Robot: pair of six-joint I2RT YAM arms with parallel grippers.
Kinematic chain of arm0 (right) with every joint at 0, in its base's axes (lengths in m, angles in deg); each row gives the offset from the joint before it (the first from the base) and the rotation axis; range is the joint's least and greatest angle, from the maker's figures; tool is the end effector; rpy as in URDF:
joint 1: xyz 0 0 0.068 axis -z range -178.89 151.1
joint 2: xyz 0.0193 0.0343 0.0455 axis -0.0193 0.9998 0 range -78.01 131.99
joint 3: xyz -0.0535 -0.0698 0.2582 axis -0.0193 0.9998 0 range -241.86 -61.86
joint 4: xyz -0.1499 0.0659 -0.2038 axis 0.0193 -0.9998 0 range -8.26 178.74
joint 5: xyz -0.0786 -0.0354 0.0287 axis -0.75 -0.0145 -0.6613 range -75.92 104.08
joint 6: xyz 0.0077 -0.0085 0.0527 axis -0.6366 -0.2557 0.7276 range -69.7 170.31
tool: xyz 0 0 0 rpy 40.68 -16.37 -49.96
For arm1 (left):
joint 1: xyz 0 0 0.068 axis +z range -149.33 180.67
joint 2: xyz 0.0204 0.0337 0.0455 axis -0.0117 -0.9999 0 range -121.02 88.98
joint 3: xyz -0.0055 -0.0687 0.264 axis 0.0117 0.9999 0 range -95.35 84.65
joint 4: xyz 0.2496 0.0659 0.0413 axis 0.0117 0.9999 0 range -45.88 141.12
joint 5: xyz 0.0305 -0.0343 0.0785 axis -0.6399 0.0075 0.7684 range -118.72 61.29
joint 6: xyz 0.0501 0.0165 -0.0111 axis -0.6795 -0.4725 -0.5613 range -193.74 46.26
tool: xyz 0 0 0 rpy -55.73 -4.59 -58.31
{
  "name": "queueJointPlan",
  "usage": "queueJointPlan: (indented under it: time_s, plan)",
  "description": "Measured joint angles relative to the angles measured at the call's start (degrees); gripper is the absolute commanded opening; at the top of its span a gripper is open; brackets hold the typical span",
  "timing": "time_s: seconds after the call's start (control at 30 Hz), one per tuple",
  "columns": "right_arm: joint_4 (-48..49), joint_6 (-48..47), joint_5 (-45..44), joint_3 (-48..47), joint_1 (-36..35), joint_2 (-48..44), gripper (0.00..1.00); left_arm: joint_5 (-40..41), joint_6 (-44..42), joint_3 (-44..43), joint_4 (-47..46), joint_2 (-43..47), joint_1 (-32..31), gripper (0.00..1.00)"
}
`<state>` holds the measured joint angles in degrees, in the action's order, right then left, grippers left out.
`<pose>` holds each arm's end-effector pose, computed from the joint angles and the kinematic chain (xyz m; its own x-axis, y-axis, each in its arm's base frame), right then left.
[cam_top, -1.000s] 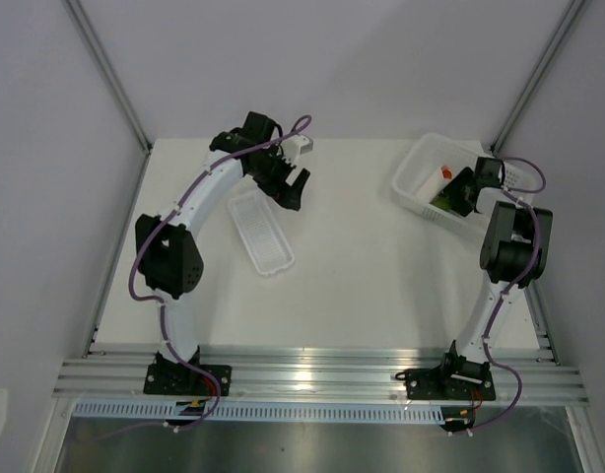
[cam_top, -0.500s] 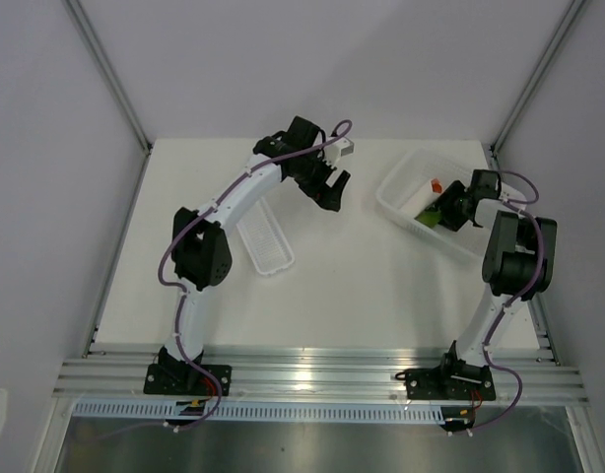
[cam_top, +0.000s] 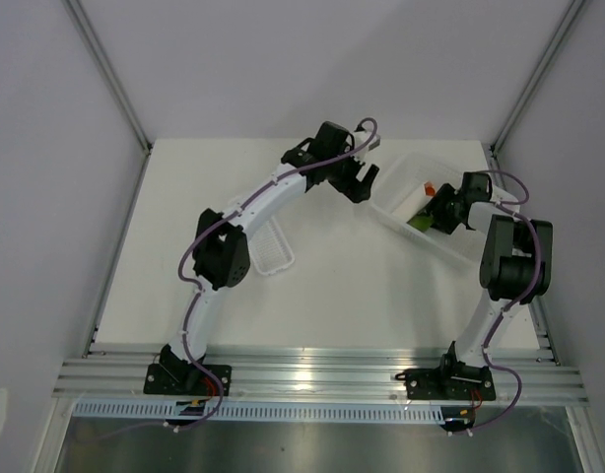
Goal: Place the utensils on the paper napkin and roll it up
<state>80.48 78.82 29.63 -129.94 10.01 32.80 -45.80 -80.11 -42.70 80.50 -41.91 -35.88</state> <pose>0.3992 -0.0528 0.1540 -0.6829 0.5725 -0.4538 0.3509 0.8019 0.4835 0.4147 -0.3204 0.2886 -0.4292 0.4501 -0.7831 0.8028 0.5874 -0.1024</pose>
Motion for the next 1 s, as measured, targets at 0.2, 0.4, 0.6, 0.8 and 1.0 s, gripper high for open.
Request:
queueJointPlan:
  time_s: [0.2, 0.4, 0.6, 0.8, 1.0]
  plan:
    - [-0.6, -1.5, 1.8, 0.8, -0.3, -0.7, 0.59, 5.0, 2.1, -6.4, -5.7, -7.0, -3.5, 0.92]
    - [-0.5, -2.4, 3.1, 1.1, -0.3, -0.7, 0.59, 11.4, 3.4, -6.8, -7.1, -9.0, -4.7, 0.89]
    - [-0.4, -2.5, 4.1, 1.2, -0.3, -0.7, 0.59, 14.8, 3.3, -7.8, -8.4, -10.4, -4.9, 0.88]
    - [0.7, -2.6, 5.3, 2.2, -0.3, -1.0, 0.58, 13.5, 6.5, -7.6, -4.2, -10.5, -5.2, 0.84]
    - [2.0, -2.5, 7.0, 3.5, -0.4, -1.4, 0.58, 12.3, 11.1, -6.8, -1.4, -10.5, -5.3, 0.78]
